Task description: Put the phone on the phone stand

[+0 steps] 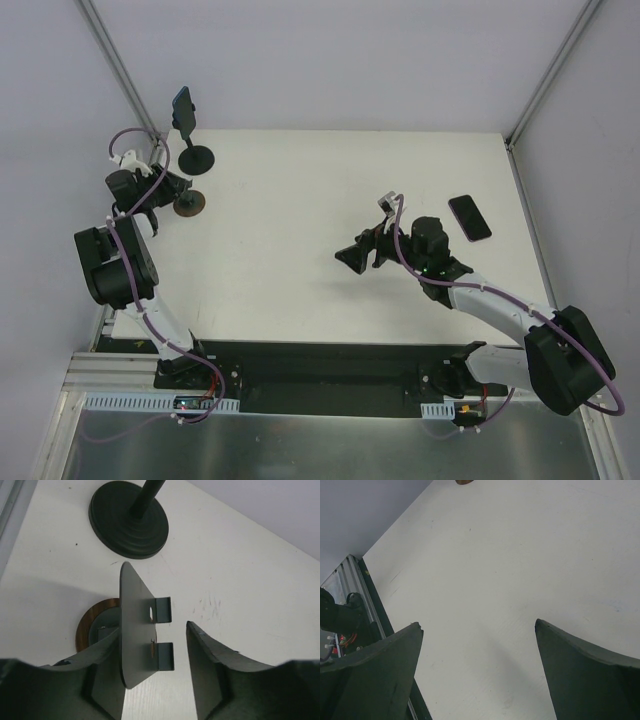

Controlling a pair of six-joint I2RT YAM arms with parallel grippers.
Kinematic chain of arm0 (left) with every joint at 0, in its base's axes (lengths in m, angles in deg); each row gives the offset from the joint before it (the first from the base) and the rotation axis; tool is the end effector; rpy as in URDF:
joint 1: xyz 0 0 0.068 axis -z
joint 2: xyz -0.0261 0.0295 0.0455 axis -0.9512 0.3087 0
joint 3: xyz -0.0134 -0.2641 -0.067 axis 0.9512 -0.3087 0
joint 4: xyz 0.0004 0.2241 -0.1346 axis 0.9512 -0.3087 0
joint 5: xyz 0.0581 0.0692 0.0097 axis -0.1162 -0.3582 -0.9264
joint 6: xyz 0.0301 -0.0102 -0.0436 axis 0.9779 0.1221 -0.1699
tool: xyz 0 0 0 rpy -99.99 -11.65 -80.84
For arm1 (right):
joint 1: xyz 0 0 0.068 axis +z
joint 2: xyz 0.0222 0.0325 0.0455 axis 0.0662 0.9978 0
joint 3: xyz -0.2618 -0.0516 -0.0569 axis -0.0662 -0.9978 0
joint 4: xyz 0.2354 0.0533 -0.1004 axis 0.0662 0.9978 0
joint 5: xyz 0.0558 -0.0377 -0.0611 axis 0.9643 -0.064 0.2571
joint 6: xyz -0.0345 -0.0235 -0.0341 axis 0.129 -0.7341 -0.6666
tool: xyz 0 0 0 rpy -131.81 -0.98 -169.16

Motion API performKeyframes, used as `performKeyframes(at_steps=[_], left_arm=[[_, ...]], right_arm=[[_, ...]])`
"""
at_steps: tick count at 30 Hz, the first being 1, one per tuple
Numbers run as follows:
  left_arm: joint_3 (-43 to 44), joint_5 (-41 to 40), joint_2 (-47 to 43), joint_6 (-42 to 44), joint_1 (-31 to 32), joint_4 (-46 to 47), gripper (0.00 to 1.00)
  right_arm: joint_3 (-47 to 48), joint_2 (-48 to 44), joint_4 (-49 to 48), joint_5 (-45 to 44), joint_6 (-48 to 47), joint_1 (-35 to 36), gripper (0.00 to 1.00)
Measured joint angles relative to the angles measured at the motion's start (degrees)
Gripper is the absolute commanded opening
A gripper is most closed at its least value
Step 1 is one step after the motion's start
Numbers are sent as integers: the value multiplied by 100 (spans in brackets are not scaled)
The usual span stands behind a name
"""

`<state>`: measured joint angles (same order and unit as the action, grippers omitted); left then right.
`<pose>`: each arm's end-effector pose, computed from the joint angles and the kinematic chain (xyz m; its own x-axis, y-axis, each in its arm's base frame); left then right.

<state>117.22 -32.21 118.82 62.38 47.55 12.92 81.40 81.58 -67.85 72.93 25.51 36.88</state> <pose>0.3684 0.1476 0.2094 -0.1957 -0.4037 -0.8937 0.0419 0.9071 -0.4189 0.2108 0.1562 0.2454 -0.1684 -0.0349 -0.9851 -0.8499 0.5114 0.1272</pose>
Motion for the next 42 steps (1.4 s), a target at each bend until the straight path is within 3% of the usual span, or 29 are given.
performKeyframes(at_steps=[2,4,7,11,15,19,22,25,29,32,36,42], left_arm=[[-92,-9,-4,-96,-2,-4,62],[-208,-52,-63,-216,-2,4,81],[-452,-181,-291,-361,-2,-9,91],[-688,-691,-977,-490,-2,-557,91],[-767,-1641,-2157,-953,-2,-1823,86],[-1078,-1971,-3322,-1440,164,-2378,84],[-1150,-2074,-3746,-1453,1314,-2566,83],[-820,-1897,-3427,-1368,2612,-2688,82],[411,-1167,-2186,-935,3960,-3106,82],[1163,-638,-1521,-612,4485,-3438,82],[1268,-87,-1401,-372,4894,-3788,82],[1268,256,-1401,-223,5344,-4017,82]], right_arm=[[-20,0,-24,7,2,0,96],[-33,0,-24,7,2,0,96],[-55,-2,-28,7,4,0,96],[-61,-2,-28,4,4,0,96],[-68,0,-24,-76,35,0,96],[-68,59,-11,-352,105,0,96],[-44,267,155,-678,136,-11,96],[22,516,470,-933,278,-166,96],[195,560,1082,-1115,715,-977,96],[575,496,1860,-1460,909,-1915,96],[1504,505,3082,-2199,903,-3235,96],[2420,1268,3768,-2507,1075,-4669,96]])
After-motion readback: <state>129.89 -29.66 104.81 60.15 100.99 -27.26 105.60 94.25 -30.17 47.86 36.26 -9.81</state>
